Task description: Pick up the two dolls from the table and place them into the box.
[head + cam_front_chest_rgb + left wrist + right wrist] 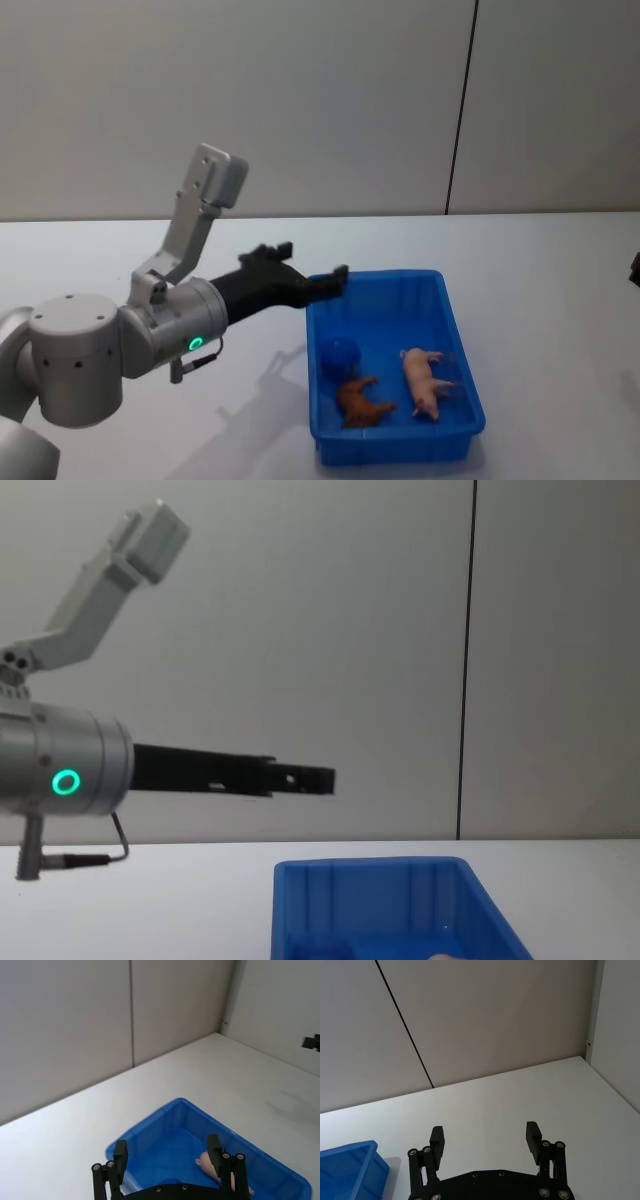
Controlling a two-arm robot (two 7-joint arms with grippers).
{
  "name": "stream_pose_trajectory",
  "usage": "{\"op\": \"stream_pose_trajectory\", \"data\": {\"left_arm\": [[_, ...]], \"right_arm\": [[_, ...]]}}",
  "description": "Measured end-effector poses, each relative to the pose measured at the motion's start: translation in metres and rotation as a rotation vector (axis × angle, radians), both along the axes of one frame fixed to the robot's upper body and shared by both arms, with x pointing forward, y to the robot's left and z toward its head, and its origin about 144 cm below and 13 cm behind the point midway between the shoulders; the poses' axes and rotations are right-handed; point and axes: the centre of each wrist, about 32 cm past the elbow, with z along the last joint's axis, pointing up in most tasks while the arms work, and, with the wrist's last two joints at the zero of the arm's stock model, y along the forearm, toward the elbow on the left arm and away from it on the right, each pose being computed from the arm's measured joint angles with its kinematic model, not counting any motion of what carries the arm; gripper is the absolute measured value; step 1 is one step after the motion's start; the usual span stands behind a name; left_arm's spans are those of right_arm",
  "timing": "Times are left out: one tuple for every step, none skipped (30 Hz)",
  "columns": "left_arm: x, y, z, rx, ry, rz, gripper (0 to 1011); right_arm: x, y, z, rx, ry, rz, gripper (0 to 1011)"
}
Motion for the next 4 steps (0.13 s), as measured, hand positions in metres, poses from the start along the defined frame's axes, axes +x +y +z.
{"op": "stream_pose_trajectory", "data": {"left_arm": [[-0.0009, 0.0003, 0.0007, 0.001, -0.007, 0.014, 1001], [-0.0017, 0.0005, 0.0014, 0.001, -0.013, 0.02, 1001], [-0.0026, 0.0008, 0.002, 0.001, -0.021, 0.034, 1001], [-0.0047, 0.0014, 0.0037, 0.001, -0.037, 0.055, 1001]], "right_arm": [[0.0, 0.0, 0.0, 0.0, 0.0, 0.0, 1001], [0.0, 0.0, 0.0, 0.0, 0.0, 0.0, 1001], [0.0, 0.0, 0.0, 0.0, 0.0, 0.0, 1001], [0.0, 0.0, 0.0, 0.0, 0.0, 0.0, 1001]]}}
